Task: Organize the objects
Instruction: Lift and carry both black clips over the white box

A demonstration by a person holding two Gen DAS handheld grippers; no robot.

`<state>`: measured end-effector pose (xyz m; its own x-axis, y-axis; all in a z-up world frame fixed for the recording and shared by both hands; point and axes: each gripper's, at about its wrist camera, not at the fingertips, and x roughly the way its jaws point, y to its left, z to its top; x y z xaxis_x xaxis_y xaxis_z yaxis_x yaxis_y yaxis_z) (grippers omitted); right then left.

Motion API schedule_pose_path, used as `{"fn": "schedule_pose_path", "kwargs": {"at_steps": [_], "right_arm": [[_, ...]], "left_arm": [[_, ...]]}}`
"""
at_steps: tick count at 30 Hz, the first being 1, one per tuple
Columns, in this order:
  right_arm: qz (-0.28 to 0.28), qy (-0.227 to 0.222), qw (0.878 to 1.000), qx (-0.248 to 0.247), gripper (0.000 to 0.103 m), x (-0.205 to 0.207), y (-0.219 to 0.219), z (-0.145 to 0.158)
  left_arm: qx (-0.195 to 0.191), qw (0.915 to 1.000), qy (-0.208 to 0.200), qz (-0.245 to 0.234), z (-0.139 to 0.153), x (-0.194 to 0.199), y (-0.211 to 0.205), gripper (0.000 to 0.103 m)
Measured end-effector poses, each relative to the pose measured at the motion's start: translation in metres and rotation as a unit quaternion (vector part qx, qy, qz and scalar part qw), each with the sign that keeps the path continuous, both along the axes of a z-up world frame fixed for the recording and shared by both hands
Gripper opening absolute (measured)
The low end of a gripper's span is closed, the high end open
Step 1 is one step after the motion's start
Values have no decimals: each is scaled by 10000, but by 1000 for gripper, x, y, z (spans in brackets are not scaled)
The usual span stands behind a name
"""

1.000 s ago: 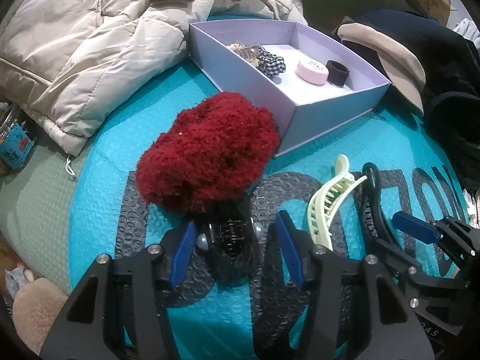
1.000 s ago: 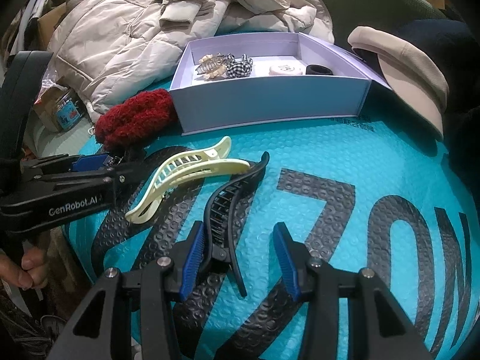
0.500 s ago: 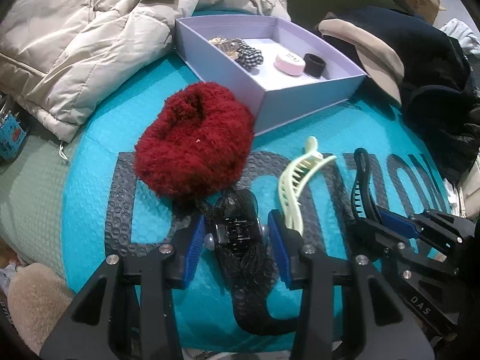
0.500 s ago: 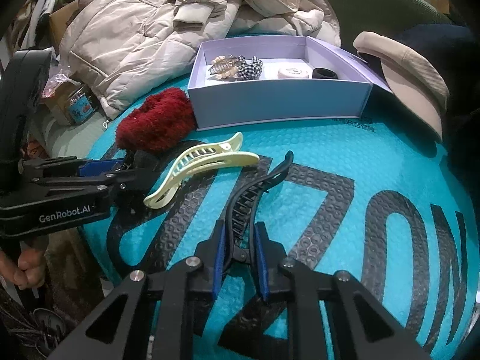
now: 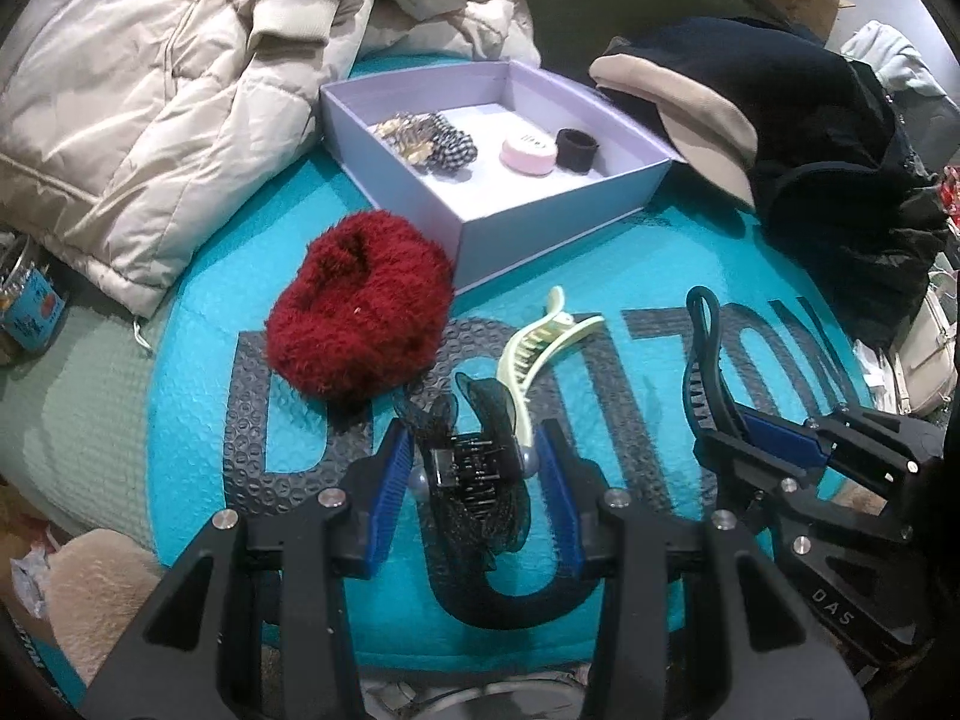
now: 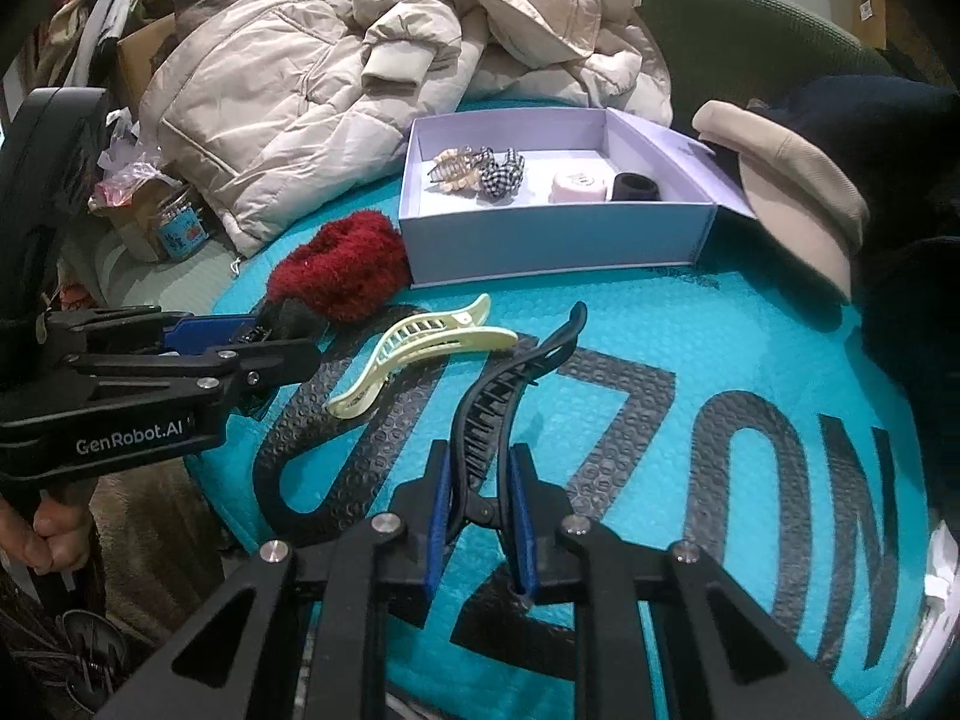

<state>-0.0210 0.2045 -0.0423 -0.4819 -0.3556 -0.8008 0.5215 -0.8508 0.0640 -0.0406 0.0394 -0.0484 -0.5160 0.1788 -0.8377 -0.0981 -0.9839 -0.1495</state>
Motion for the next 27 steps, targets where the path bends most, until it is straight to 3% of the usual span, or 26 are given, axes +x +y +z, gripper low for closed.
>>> {"fn": "schedule_pose_path", "kwargs": {"at_steps": [13,27], "right_arm": [[92,204,9997,-56,18,0,1,25],[289,391,9987,-150,18,-35,-4,53]], "left_arm": [[-52,9998,112,-123,25,-2,14,40],[-69,9995,272,-130,52,-43,22,40]]}}
